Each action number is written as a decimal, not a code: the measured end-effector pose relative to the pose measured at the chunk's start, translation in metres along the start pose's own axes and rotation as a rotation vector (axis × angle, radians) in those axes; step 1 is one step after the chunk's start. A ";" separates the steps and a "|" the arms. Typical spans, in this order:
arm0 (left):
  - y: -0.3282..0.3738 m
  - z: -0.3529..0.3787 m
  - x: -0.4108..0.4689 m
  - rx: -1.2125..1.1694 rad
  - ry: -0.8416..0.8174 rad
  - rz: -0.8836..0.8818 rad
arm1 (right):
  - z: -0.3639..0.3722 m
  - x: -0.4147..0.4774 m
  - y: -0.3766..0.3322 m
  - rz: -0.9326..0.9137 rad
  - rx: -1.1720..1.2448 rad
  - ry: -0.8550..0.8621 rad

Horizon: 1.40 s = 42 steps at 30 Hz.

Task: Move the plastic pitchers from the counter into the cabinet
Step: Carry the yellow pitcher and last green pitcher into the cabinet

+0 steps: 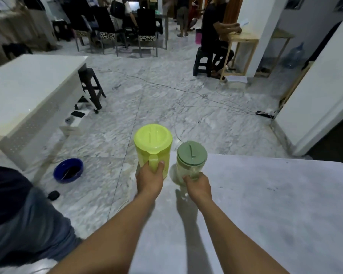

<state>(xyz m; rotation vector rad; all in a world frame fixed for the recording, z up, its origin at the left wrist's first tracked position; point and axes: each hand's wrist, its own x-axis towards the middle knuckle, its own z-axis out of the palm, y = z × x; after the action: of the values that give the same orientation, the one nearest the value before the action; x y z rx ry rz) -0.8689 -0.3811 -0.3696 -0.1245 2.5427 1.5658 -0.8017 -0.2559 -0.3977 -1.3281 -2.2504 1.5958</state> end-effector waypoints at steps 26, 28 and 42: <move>0.173 -0.032 -0.044 -0.240 -0.214 0.430 | -0.143 -0.097 -0.087 -0.125 0.289 0.542; 0.196 -0.030 -0.067 -0.267 -0.248 0.479 | -0.169 -0.117 -0.094 -0.141 0.289 0.598; 0.297 0.008 -0.282 -0.381 -0.617 0.730 | -0.356 -0.299 -0.047 -0.138 0.401 1.057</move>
<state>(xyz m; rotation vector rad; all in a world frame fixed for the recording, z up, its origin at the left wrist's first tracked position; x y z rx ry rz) -0.6352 -0.2427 -0.0629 1.1647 1.8492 1.8863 -0.4623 -0.2024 -0.0812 -1.3686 -1.2671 0.8603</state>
